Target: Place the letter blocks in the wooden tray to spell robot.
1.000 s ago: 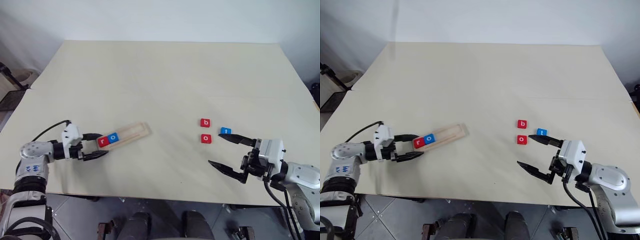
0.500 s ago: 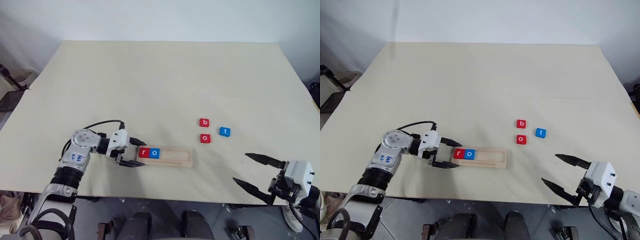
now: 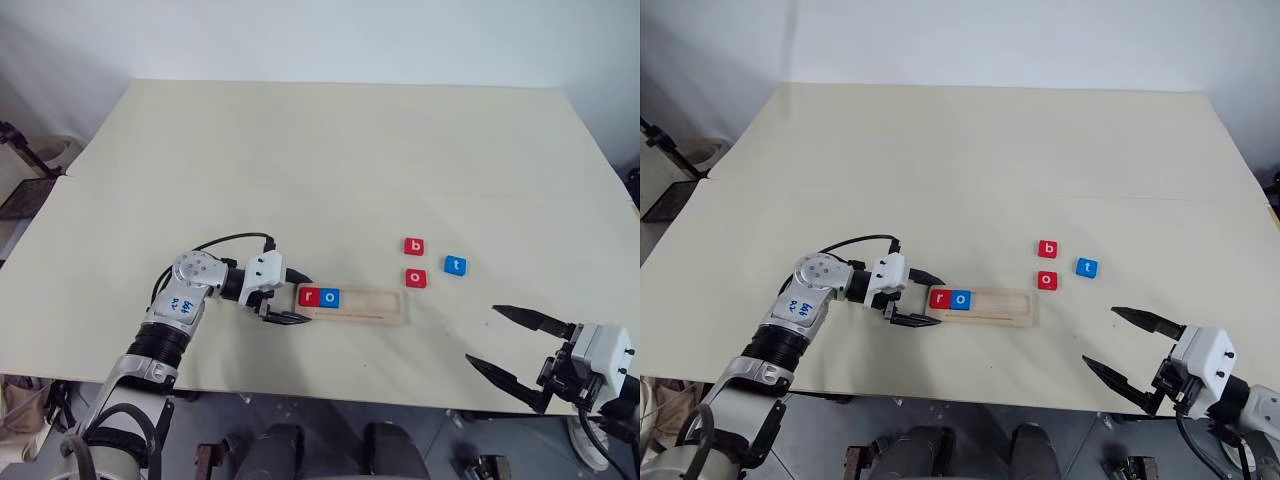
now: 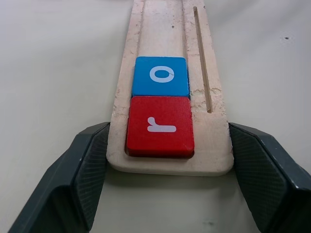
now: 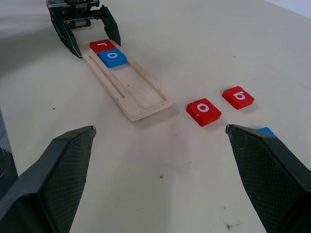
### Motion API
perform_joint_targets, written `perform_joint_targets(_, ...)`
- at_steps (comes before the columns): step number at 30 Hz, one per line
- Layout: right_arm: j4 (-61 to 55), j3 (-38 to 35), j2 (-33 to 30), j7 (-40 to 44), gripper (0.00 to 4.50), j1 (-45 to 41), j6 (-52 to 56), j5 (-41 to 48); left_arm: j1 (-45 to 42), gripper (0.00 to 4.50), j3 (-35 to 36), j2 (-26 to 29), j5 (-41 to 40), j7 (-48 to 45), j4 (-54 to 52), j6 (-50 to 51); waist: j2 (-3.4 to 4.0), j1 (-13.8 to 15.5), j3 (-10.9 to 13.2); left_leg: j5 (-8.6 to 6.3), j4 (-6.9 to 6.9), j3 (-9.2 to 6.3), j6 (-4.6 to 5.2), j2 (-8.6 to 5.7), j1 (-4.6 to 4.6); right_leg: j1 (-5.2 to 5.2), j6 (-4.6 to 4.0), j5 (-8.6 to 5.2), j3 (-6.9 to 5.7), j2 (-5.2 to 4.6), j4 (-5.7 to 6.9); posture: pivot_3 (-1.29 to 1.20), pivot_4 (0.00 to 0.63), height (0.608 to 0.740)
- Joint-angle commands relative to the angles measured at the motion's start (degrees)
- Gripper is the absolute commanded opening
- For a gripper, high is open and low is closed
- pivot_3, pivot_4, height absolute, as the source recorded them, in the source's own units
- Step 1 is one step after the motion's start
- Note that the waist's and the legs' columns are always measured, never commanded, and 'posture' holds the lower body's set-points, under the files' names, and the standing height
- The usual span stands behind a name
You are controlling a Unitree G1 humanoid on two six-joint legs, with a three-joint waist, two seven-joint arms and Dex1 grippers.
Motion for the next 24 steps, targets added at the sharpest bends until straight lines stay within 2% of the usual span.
perform_joint_targets(1,-2.37,-0.29,0.01,-0.38,4.50,-0.08,0.28,1.17,-0.68,3.42,-0.49,0.32,0.31,-0.92,1.31,-0.56,0.00,-0.04,0.00,0.00,0.01,0.00,0.00,0.00,0.00,0.00,0.00,0.00,0.00,0.00,0.00,0.00,0.150,0.740)
perform_joint_targets(8,-2.59,0.19,0.54,-0.58,4.50,0.01,0.57,0.94,-2.23,3.42,-0.43,-0.33,0.16,-2.20,4.99,-1.32,0.00,-0.06,0.00,0.00,0.02,0.01,0.00,0.00,0.02,0.00,0.00,0.00,0.00,0.00,0.00,0.00,0.150,0.740)
perform_joint_targets(10,-2.60,0.18,0.65,-0.70,4.50,0.10,0.62,0.92,-2.55,4.16,-0.19,-0.48,-0.15,-2.60,5.49,-1.35,0.00,-0.05,0.00,0.00,0.03,0.02,0.00,0.00,0.02,0.00,0.00,0.00,0.00,0.00,0.01,0.00,0.150,0.740)
perform_joint_targets(12,-2.49,0.05,0.82,-0.83,4.50,0.28,0.56,0.87,-2.65,4.49,0.75,-0.63,-1.07,-2.58,5.47,-1.44,0.00,-0.05,0.00,0.00,0.03,0.02,0.00,0.00,0.02,0.00,0.00,0.00,0.00,0.00,0.02,0.00,0.150,0.740)
perform_joint_targets(18,-0.53,-1.92,1.44,-1.29,4.50,0.65,-0.13,1.00,-0.97,4.49,5.76,2.22,-4.85,-2.93,5.10,-3.52,-0.01,-0.36,0.01,0.00,0.03,0.02,0.00,0.01,0.02,-0.01,0.00,0.00,0.00,0.01,0.03,0.00,0.150,0.740)
perform_joint_targets(24,5.23,-4.88,1.13,-1.55,4.50,-1.67,-1.38,1.01,5.55,4.49,13.65,7.66,-11.24,-4.25,0.17,-4.65,-0.01,-0.74,0.01,0.00,0.00,0.00,0.00,0.05,0.04,-0.01,0.00,0.00,0.01,0.00,0.03,0.00,0.150,0.740)
